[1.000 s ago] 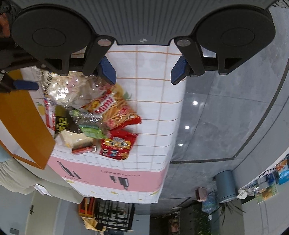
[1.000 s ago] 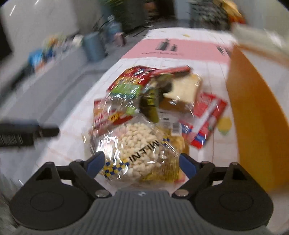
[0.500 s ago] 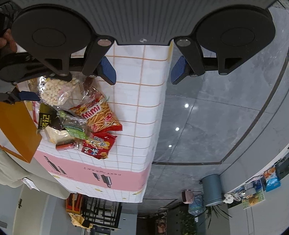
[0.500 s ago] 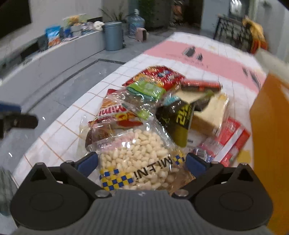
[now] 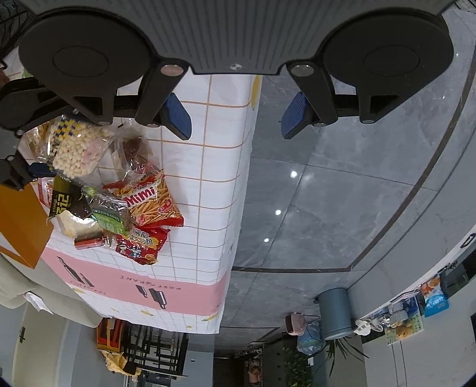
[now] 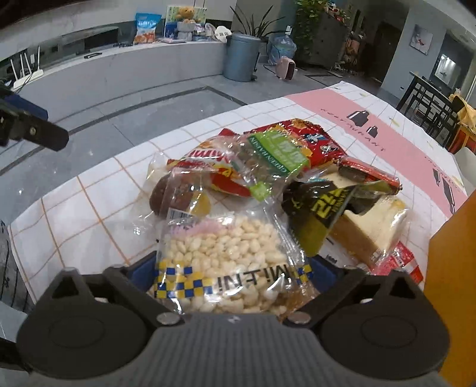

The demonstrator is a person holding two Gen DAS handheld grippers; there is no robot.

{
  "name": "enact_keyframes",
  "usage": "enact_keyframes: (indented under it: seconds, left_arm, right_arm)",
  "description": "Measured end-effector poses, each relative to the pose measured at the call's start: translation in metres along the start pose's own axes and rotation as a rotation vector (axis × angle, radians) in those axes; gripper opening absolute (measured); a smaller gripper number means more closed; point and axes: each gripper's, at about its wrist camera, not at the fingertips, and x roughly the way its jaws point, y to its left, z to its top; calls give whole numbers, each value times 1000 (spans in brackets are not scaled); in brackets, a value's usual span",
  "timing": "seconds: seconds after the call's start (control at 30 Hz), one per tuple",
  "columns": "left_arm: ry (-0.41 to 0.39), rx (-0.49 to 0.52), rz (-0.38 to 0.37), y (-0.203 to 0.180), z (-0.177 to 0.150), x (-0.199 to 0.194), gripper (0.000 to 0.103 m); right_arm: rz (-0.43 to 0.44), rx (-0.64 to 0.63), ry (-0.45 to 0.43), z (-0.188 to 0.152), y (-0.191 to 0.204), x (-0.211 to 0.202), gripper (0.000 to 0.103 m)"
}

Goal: Organize snacks
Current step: 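Lift the peanut bag with the right gripper while the left gripper grasps the waffle-biscuit bag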

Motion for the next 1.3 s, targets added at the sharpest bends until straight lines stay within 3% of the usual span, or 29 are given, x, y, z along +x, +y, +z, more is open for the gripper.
enact_keyframes:
  seconds: [0.2,0.53,0.67,0.87,1.0,1.3]
  left_arm:
    - [-37,19,-8,-8,2,-9,81]
    - [-78,73,-30,-27,6,-20,81]
    - [-86,77,-70,-37,8,-26,81]
    - [-63,83,-108,-60,7,-32,81]
    - [-51,109,-150,-87,9,-34,81]
    - [22,216,-228,-154,15,-16,81]
  right_arm:
    - [-9,-23,1,1,5,-7,81]
    - [-10,101,9,1,-11,-41,81]
    - [-16,165,1,-6,-21,-63,81]
    - [-53,345,47,-17,-39,-94,81]
    - [-28,477,62,-35,-54,-111,81]
    - [-78,603,130,-68,-69,-127,81]
